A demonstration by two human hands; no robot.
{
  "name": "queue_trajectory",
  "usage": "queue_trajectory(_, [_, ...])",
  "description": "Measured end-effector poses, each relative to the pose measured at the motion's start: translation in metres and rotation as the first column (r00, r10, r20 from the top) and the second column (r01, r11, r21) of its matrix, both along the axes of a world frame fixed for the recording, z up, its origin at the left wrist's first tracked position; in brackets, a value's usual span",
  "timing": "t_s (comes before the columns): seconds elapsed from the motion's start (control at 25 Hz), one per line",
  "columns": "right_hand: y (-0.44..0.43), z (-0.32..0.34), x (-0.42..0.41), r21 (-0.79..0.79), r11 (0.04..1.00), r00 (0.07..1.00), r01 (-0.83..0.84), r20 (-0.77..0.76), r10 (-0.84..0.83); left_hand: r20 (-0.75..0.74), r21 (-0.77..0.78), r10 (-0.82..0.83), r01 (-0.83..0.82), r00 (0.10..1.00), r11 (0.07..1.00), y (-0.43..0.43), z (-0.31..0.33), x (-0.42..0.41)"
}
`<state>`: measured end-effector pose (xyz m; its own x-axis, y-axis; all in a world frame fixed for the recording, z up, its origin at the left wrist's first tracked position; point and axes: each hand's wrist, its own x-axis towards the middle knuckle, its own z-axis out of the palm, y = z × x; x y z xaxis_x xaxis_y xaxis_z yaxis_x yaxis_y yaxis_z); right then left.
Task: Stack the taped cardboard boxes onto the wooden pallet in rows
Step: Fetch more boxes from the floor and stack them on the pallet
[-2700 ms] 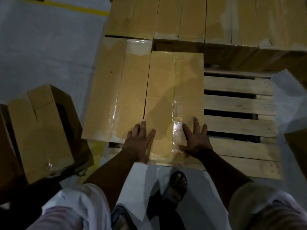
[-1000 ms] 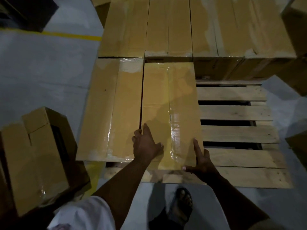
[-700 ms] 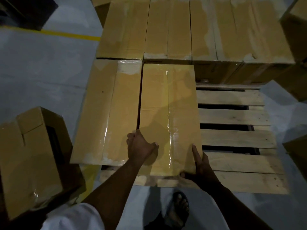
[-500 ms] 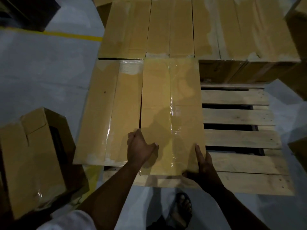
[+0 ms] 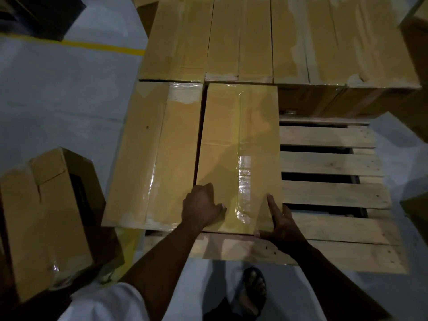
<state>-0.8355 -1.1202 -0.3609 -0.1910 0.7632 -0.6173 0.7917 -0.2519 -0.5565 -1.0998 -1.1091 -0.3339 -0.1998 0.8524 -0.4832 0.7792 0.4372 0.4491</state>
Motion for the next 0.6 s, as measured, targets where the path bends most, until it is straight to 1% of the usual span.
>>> queue_trajectory(0.08, [0.0,-0.002,0.0,0.012,1.0,1.0,-0.005,0.0,0.006,-0.08,-0.036,-0.058,0.055,0.995,0.998,-0.011,-0.001,0.008])
queue_trajectory(0.2, [0.005,-0.001,-0.003,0.001,0.999,0.998,-0.048,0.039,0.048,-0.213,-0.052,-0.089,0.08,0.973,0.995,-0.033,-0.002,0.0])
queue_trajectory(0.28, [0.011,-0.002,-0.003,-0.018,0.997,0.994,-0.076,0.078,0.077,-0.234,-0.096,-0.149,0.13,0.961,0.987,-0.042,-0.005,-0.013])
queue_trajectory(0.44, [0.018,0.004,-0.003,-0.043,0.99,0.979,-0.132,0.153,0.137,-0.294,-0.173,-0.336,0.296,0.895,0.939,-0.046,-0.002,-0.022])
queue_trajectory(0.6, [0.019,0.012,-0.01,-0.062,0.981,0.952,-0.187,0.233,0.196,-0.326,-0.175,-0.435,0.399,0.839,0.9,-0.049,0.002,-0.039])
